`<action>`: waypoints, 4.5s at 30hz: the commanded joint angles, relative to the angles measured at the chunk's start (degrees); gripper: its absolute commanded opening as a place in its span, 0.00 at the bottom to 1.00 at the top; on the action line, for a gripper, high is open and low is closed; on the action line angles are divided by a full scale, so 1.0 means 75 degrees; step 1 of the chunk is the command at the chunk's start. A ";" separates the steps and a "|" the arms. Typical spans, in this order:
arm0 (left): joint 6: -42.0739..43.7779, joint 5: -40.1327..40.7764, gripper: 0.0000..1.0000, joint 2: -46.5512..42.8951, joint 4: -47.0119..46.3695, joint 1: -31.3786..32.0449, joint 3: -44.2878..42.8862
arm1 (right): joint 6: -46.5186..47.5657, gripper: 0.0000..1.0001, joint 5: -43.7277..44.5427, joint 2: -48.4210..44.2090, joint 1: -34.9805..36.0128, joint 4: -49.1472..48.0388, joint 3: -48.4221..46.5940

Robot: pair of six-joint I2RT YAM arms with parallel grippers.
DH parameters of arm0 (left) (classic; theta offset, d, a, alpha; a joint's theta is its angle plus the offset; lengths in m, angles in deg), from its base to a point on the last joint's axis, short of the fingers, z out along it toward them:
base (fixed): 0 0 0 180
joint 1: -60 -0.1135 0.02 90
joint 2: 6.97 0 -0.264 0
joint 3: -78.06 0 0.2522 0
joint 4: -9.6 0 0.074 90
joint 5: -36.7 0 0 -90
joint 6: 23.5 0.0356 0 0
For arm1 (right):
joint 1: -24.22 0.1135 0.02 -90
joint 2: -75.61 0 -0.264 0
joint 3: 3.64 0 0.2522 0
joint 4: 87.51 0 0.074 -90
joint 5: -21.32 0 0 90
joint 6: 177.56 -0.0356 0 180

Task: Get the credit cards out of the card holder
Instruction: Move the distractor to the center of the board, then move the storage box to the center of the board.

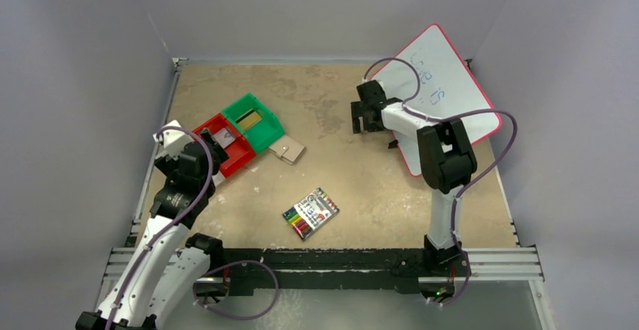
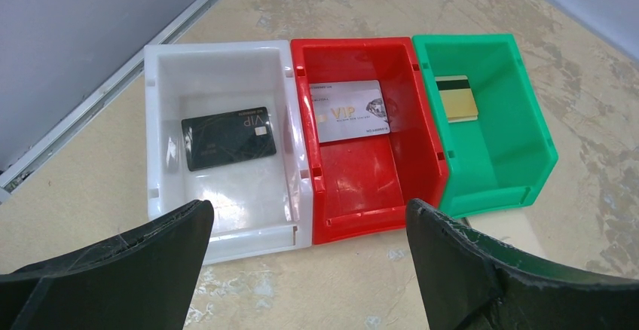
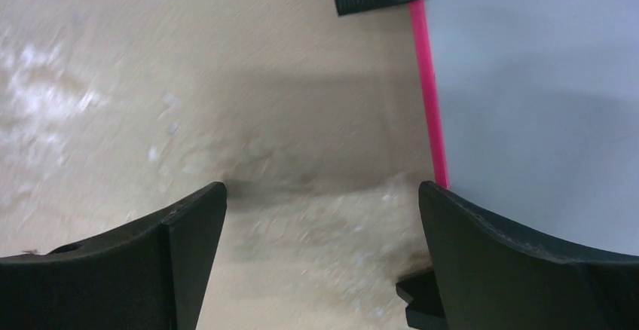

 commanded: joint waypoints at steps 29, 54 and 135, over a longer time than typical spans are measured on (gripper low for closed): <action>0.0143 -0.0175 1.00 0.0142 -0.0291 -0.0070 -0.0087 | 0.0334 1.00 -0.0730 -0.0666 -0.2185 -0.0089 -0.0530; -0.0569 0.2045 1.00 -0.0612 0.0631 -0.0093 -0.0214 | -0.2077 0.98 -0.5377 -0.4020 0.4679 -0.3163 0.3694; -0.1010 -0.1058 0.72 0.7424 -0.0675 -0.0181 -0.3450 | -0.0976 0.94 -0.3513 -0.3470 0.0984 -0.1396 0.2380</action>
